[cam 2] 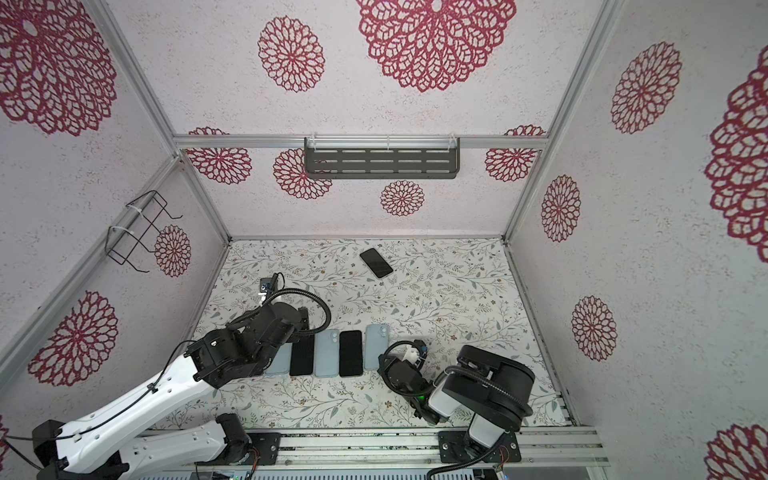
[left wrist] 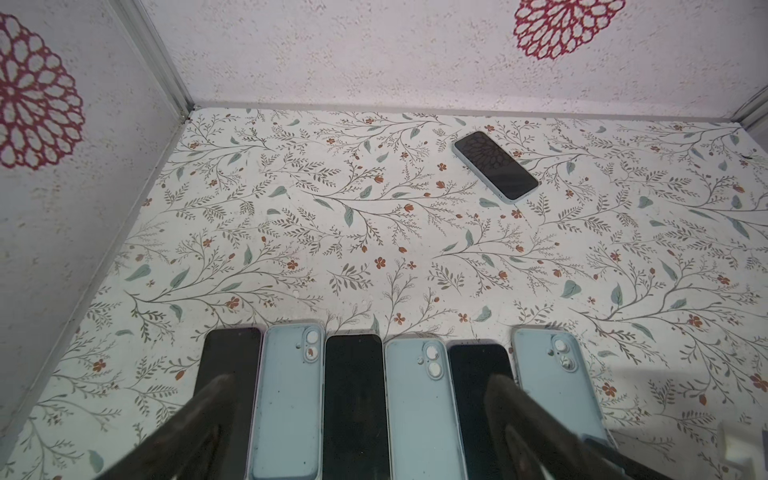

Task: Take the phone out of the phone case
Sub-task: 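Open both grippers and raise them away from the row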

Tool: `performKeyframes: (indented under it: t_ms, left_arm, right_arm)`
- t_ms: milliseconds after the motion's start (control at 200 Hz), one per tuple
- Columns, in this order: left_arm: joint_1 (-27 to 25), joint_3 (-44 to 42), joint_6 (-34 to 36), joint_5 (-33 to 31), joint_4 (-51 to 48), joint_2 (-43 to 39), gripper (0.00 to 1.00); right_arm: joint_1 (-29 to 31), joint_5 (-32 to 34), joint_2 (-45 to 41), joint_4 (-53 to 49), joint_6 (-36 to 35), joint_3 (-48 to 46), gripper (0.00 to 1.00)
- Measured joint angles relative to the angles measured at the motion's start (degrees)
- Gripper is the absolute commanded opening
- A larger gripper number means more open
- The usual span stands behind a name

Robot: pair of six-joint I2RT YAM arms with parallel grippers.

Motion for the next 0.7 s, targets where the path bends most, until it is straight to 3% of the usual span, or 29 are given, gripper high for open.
performKeyframes:
  t_ms: [300,380,550,646,696]
  left_arm:
    - [0.4,0.6,1.7,0.1,1.0,-0.4,0.97]
    - [0.5,0.6,1.8,0.2,1.2,-0.6,0.97]
    - [0.6,0.6,1.9,0.2,1.3,-0.8,0.97]
    - [0.9,0.7,1.9,0.4,1.3,-0.8,0.97]
    - [1.0,0.7,1.9,0.6,1.4,-0.8,0.97]
  right_arm:
    - [5.0,2.2,1.8,-5.9,4.0,6.0,0.00]
    - [5.2,2.1,1.8,-6.6,4.6,6.3,0.22]
    - [5.6,1.1,-1.5,-8.6,4.4,6.3,0.55]
    - [5.6,0.8,-6.4,-14.1,3.2,6.3,0.79]
    - [5.6,0.9,-10.0,-18.3,2.7,6.1,0.86]
